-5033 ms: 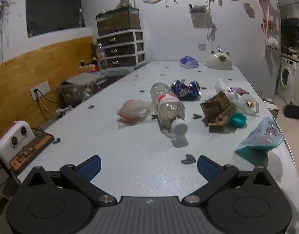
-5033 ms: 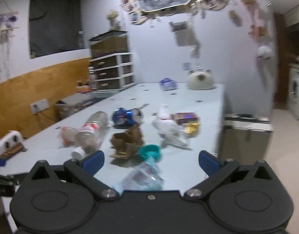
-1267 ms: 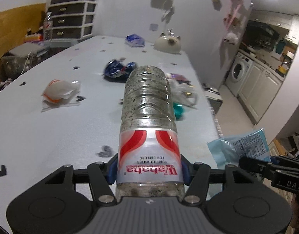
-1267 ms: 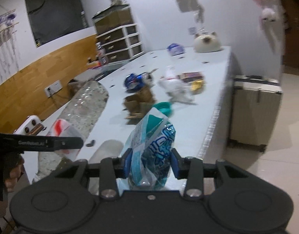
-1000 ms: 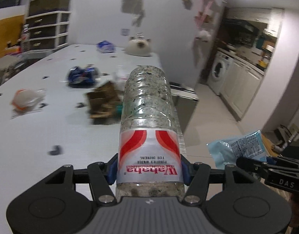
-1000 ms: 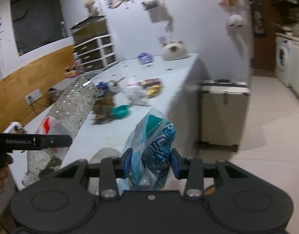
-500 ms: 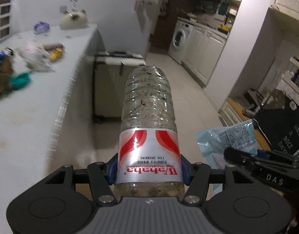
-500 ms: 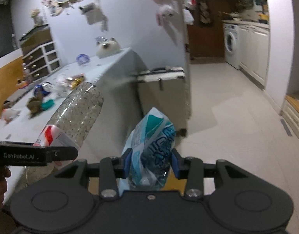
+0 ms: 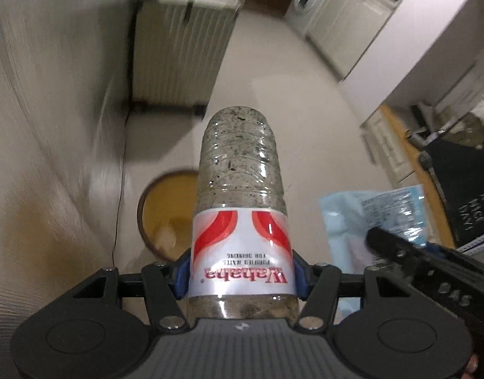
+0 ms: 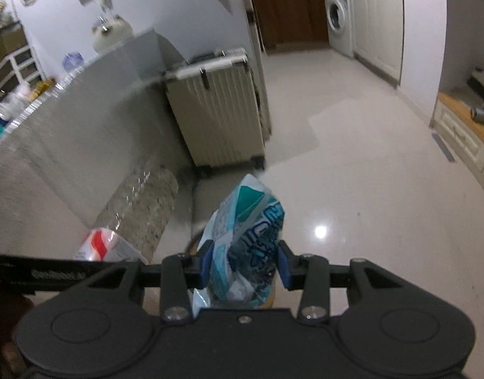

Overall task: Collect trash
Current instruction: 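Carry the bottle and snack bag with both grippers over the yellow wastebasket, then open the left gripper over the wastebasket while the right releases the snack bag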

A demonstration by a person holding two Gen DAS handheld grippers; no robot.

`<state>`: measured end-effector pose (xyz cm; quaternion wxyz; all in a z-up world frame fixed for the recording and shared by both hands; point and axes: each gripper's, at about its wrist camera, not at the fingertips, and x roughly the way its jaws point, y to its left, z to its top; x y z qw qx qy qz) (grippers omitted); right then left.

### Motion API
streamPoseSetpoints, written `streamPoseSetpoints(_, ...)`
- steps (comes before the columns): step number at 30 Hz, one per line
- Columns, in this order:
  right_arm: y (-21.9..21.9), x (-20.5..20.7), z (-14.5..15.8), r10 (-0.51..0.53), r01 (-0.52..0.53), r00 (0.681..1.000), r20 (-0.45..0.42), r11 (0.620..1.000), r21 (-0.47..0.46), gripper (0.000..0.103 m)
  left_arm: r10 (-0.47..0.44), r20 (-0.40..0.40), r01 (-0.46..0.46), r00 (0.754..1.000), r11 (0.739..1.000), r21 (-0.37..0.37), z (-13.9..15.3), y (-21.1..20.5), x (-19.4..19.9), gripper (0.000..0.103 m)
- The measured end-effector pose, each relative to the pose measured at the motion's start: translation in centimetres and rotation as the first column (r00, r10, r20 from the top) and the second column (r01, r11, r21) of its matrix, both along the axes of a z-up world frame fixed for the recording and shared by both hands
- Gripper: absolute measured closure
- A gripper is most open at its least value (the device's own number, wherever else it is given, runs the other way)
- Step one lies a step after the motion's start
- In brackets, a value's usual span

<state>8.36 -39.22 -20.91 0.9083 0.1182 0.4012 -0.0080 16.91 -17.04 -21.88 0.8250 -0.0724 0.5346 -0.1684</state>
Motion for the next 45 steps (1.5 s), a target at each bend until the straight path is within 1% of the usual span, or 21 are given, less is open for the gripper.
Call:
streamPoseSetpoints(1,0.0,0.7,-1.1,-0.001,0.001,1.0,-0.018,1.0,0.0,0.061,0.012,-0.038,-0.012,0.999,1.0,0.004,-1.8,0.1,0.9,0.043)
streamPoseSetpoints(4,0.1,2.7,-3.8,0.0,0.001,0.999,-0.053,1.0,0.01,0.061,0.032,-0.118,-0.029,0.993,0.999,0.027,-5.8,0.2,3.2,0.043)
streamPoseSetpoints(7,0.7,5.3,-6.9,0.003,-0.002,0.996,-0.085,1.0,0.007,0.06,0.034,-0.178,-0.025,0.984,0.998,0.052,-9.5,0.1,5.5,0.042)
streamPoseSetpoints(10,1.4,8.0,-10.5,0.007,-0.004,0.992,-0.123,1.0,0.028,0.06,0.042,-0.229,-0.025,0.973,0.997,0.073,-12.8,-0.1,7.8,0.042)
streamPoseSetpoints(15,2.5,10.5,-15.1,0.003,0.001,0.983,-0.184,1.0,0.022,0.06,0.072,-0.3,-0.04,0.951,0.993,0.112,-17.5,0.6,10.1,0.042)
streamPoseSetpoints(19,2.8,12.3,-17.9,0.003,0.003,0.974,-0.229,1.0,0.023,0.06,0.084,-0.33,-0.051,0.94,0.993,0.107,-19.9,0.4,11.9,0.042)
streamPoseSetpoints(22,2.5,13.5,-19.1,-0.014,0.02,0.97,-0.244,1.0,0.02,0.06,0.081,-0.337,-0.049,0.938,0.993,0.105,-21.2,0.0,13.0,0.042)
streamPoseSetpoints(26,1.8,14.8,-20.4,-0.026,0.032,0.968,-0.25,0.999,0.018,0.06,0.068,-0.313,-0.033,0.947,0.993,0.113,-22.2,-0.8,14.2,0.04)
streamPoseSetpoints(27,1.7,15.1,-20.6,-0.03,0.035,0.967,-0.253,0.999,0.013,0.06,0.067,-0.311,-0.033,0.948,0.993,0.113,-22.5,-0.8,14.5,0.037)
streamPoseSetpoints(28,1.7,15.3,-20.8,-0.034,0.038,0.967,-0.253,0.999,0.012,0.06,0.061,-0.315,-0.026,0.947,0.993,0.114,-22.8,-0.9,15.0,0.024)
streamPoseSetpoints(29,1.6,15.8,-21.1,-0.036,0.043,0.969,-0.246,0.999,0.022,0.059,0.056,-0.311,-0.02,0.949,0.993,0.117,-22.8,-0.9,15.3,0.017)
streamPoseSetpoints(32,1.4,17.0,-21.9,-0.054,0.071,0.974,-0.221,0.995,0.066,0.055,0.035,-0.29,0.009,0.956,0.989,0.148,-22.4,-1.3,15.5,0.016)
streamPoseSetpoints(36,1.9,18.5,-23.1,-0.06,0.084,0.966,-0.25,0.993,0.087,0.05,0.044,-0.291,0.008,0.956,0.984,0.177,-22.8,-0.7,15.7,0.016)
streamPoseSetpoints(38,2.4,19.1,-23.7,-0.041,0.067,0.96,-0.275,0.994,0.083,0.047,0.052,-0.295,0.002,0.954,0.983,0.183,-22.9,-0.4,15.8,0.016)
streamPoseSetpoints(43,3.0,19.3,-24.6,0.002,0.017,0.952,-0.306,0.998,0.06,0.042,0.072,-0.312,-0.011,0.947,0.981,0.195,-23.5,0.3,15.8,0.016)
streamPoseSetpoints(45,3.1,19.3,-24.8,0.012,0.008,0.949,-0.314,0.998,0.061,0.036,0.072,-0.319,-0.006,0.945,0.979,0.202,-23.8,0.5,15.5,0.016)
